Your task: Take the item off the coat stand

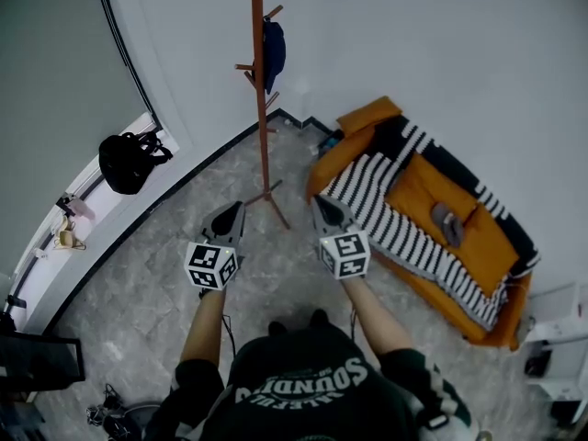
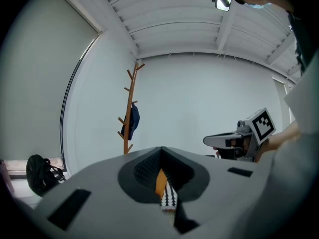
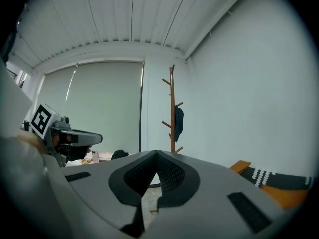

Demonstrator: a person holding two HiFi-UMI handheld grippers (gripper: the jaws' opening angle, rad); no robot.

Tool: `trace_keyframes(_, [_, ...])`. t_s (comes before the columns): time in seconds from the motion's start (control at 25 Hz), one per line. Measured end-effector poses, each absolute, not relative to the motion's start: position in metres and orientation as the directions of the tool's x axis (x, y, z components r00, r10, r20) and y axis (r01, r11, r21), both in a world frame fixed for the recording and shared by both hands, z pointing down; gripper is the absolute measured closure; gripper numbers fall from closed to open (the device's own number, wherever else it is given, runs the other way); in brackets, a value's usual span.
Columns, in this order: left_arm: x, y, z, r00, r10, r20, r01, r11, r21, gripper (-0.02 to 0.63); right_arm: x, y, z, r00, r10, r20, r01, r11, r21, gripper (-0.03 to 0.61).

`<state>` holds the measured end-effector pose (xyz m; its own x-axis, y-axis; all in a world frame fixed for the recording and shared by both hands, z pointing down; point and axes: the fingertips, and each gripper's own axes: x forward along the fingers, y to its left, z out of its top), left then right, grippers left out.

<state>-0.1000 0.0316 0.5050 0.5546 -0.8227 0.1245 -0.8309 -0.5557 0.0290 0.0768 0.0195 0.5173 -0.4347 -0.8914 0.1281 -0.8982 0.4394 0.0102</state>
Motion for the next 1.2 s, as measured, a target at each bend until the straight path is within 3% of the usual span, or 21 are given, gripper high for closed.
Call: trace_keyframes(1.2, [-0.128, -0.005, 0.525, 0.586, -0.798, 0.138, -0.81, -0.583, 0.07, 0.614, 0.049, -0.013, 0.519, -0.418, -0.903, 0.099, -0.908, 0.415, -0.054, 0.578])
